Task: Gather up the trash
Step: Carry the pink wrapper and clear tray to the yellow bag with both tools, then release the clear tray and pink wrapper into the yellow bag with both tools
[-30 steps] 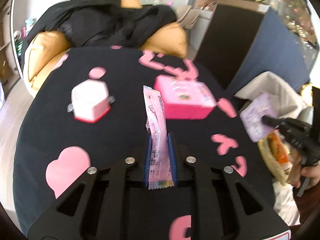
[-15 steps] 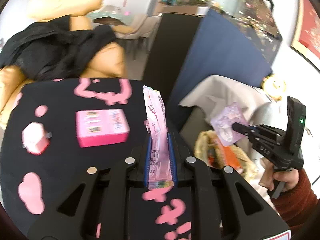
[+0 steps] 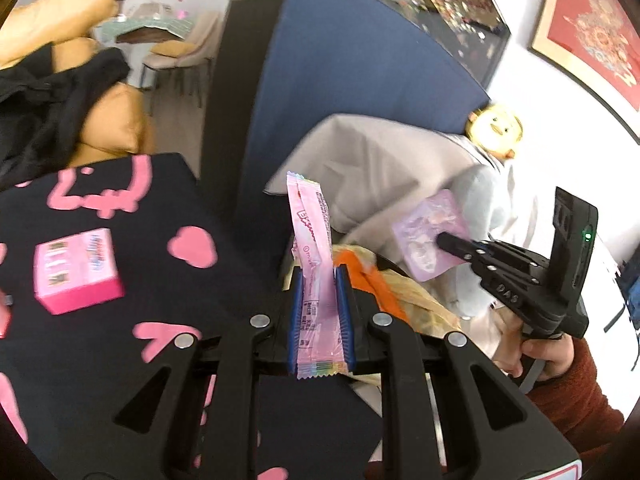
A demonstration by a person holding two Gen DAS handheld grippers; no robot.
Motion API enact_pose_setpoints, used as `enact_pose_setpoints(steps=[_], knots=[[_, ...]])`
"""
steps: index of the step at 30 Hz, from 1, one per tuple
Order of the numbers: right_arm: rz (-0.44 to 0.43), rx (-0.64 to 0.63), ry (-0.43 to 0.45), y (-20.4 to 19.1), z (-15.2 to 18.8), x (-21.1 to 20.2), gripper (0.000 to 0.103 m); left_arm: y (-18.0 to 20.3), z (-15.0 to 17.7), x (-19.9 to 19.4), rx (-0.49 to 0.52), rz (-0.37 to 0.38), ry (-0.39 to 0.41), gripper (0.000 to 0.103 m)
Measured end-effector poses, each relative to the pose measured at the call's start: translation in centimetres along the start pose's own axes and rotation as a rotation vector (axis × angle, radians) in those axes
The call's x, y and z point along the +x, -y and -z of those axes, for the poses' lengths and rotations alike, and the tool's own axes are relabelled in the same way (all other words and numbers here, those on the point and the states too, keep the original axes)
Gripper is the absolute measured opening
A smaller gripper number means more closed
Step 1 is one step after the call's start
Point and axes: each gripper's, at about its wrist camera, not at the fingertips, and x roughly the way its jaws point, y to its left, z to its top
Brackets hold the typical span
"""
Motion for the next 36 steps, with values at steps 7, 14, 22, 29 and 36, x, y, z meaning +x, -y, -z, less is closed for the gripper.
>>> enact_pose_setpoints(steps=[7,14,22,29,36], knots=[[-0.086,0.067,-0.140,0.0,4.0,6.0,0.006,1.8,1.0,3.4,0.029,0.027,-0.068,0.016],[-0.020,0.042,-0.335,-0.3,8.2,12.3,0.006,-0.3,1.5,3.4,-0.023,0.007,-0.073,0.016],[-0.072,0.072,-0.293,0.1,7.8,9.3,0.012,-0.5,2.5,4.1,-0.042,0.021,-0.092,0.016],[-0.045,0.053,-0.203,0.5,6.8,5.5,0.018,0.3,3.1,4.7,-0.018,0.010,-0.106,0.016],[-0.047,0.035,-0.149,1.2,5.8,3.2,0.021,0.8,3.4,5.1,0.003,0.008,-0.116,0.016]])
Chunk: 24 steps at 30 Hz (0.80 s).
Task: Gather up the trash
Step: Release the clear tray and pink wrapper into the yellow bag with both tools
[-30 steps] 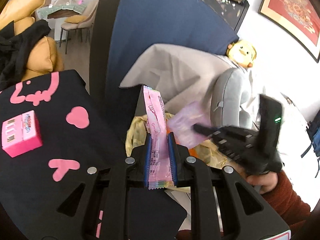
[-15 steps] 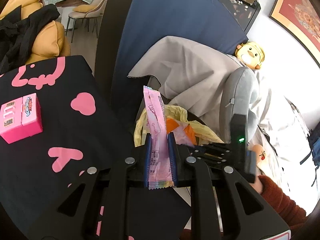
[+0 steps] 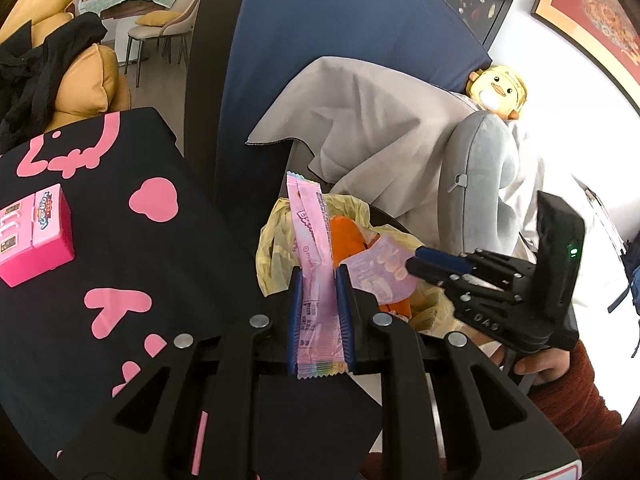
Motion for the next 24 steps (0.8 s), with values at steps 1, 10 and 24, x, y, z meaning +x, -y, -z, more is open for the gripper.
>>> enact_pose_setpoints(steps=[1,10,24], knots=[[-0.004,-0.002,0.004,0.1,0.0,-0.2,0.021,0.0,0.0,0.1,-0.002,0.001,-0.002,0.016],[0.080,0.068,0.057,2.5,0.0,-2.3,0.027,0.7,0.5,2.1,0.015,0.032,-0.043,0.016],[0.134,0.147,0.099,5.9,3.0,-4.3,0.027,4.4,0.6,14.6,0.054,-0.034,-0.239,0.021]])
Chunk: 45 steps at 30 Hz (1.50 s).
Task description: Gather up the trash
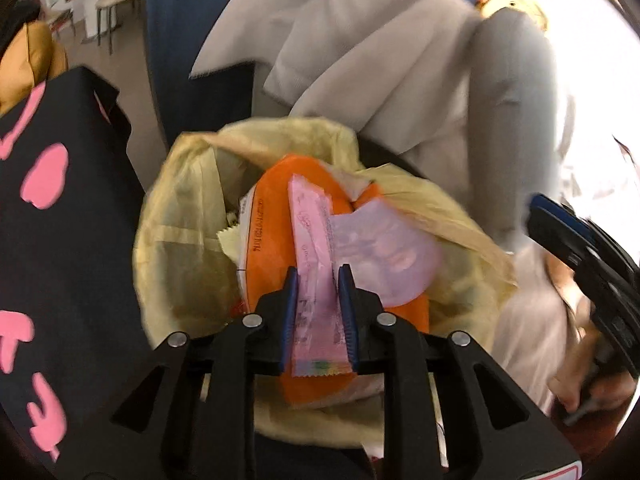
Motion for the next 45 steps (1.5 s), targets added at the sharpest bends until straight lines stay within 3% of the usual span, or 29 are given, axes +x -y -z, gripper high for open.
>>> enact_pose_setpoints(steps=[3,8,11,15,18,21,24,29,33,41,45], knots=[[-0.012,0.009,0.004,0.3,0.3,0.0,0.027,-0.4,0.2,0.2,-0.024,0.005,0.021,0.039],[-0.007,0.012,0.018,-0.1,0.4,0.1,0.027,0.1,1.2,-3.1,-0.007,-0.051,0.103,0.077],[-0.008,-0.033,0.037,-1.7,0.5,-0.4,0.027,-0.1,2.3,-6.1,-0.014,-0.104,0.157,0.089],[-0.014,-0.081,0.061,-4.1,0.5,-1.7,0.027,-1.4,5.1,-11.5,-0.078,-0.235,0.197,0.092],[-0.094,-0.058,0.070,-5.8,0.7,-2.9,0.027,-2.0,7.3,-14.9,-0.108,-0.295,0.199,0.092],[-0.149,-0.068,0.074,-8.3,1.3,-4.3,0.027,-2.1,10.4,-19.3,-0.126,-0.342,0.279,0.092],[-0.152,-0.118,0.071,-11.1,2.2,-5.6,0.027,-1.8,13.1,-22.3,-0.134,-0.400,0.366,0.092],[-0.160,-0.124,0.034,-14.8,3.9,-7.2,0.027,-2.0,15.7,-24.1,-0.164,-0.413,0.397,0.092],[-0.156,-0.160,0.042,-17.1,4.9,-8.6,0.028,-2.3,16.5,-25.7,-0.206,-0.485,0.439,0.092],[-0.138,-0.211,0.088,-18.9,5.1,-10.9,0.028,-1.1,17.5,-26.8,-0.186,-0.582,0.467,0.090],[-0.136,-0.194,0.103,-18.6,4.9,-11.3,0.028,-1.2,17.8,-27.7,-0.204,-0.584,0.497,0.090]])
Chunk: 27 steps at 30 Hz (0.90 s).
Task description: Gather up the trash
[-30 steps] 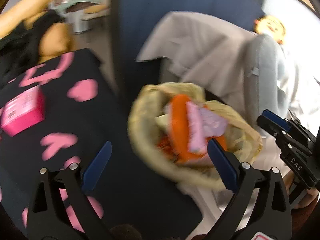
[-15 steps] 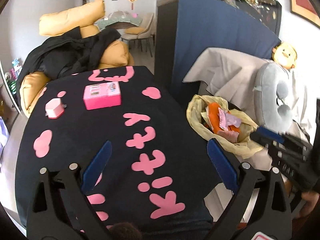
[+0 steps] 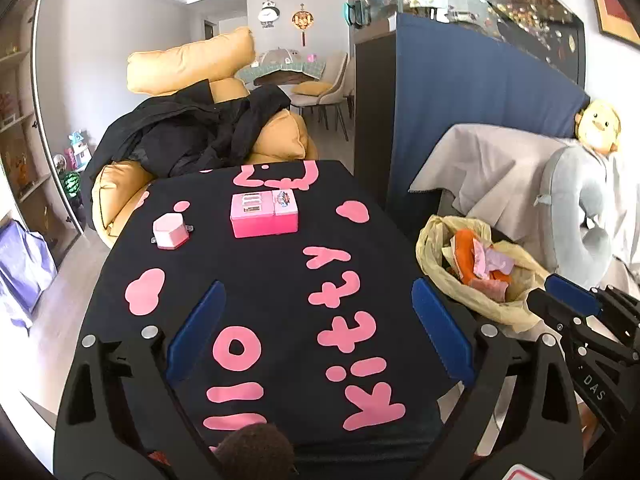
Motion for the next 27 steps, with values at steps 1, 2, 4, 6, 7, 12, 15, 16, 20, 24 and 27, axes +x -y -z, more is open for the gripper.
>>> enact_pose_setpoints(steps=[1,2,4,6,7,12,15,16,20,24,27], knots=[[0.000,0.001,0.003,-0.01,-0.07,-0.02,0.028,-0.09,-0.06,-0.07,-0.003,0.000,0.002,0.090],[0.001,-0.001,0.007,0.02,-0.11,-0.13,0.028,-0.19,-0.10,-0.17,-0.005,0.001,0.005,0.090],[-0.001,-0.005,0.013,-0.04,-0.15,-0.33,0.028,-0.20,-0.16,-0.31,-0.004,0.000,0.011,0.090],[-0.001,-0.010,0.015,-0.15,-0.17,-0.37,0.028,-0.17,-0.22,-0.54,-0.001,-0.002,0.018,0.090],[-0.002,-0.012,0.015,-0.19,-0.17,-0.35,0.028,-0.18,-0.24,-0.62,-0.001,-0.004,0.020,0.090],[-0.007,-0.017,0.008,-0.40,-0.05,-0.25,0.028,-0.22,-0.33,-0.61,-0.007,-0.010,0.015,0.090],[-0.007,-0.018,0.008,-0.48,-0.11,-0.27,0.028,-0.30,-0.36,-0.61,-0.006,-0.008,0.016,0.090],[-0.007,-0.019,0.009,-0.52,-0.12,-0.27,0.028,-0.31,-0.39,-0.57,-0.004,-0.008,0.017,0.090],[-0.008,-0.013,0.006,-0.47,-0.13,-0.17,0.028,-0.31,-0.42,-0.57,-0.005,-0.008,0.017,0.090],[-0.007,-0.010,0.007,-0.36,-0.21,-0.19,0.028,-0.30,-0.41,-0.55,-0.002,-0.006,0.017,0.090],[-0.007,-0.009,0.006,-0.24,-0.22,-0.15,0.028,-0.24,-0.40,-0.53,-0.004,-0.007,0.015,0.090]])
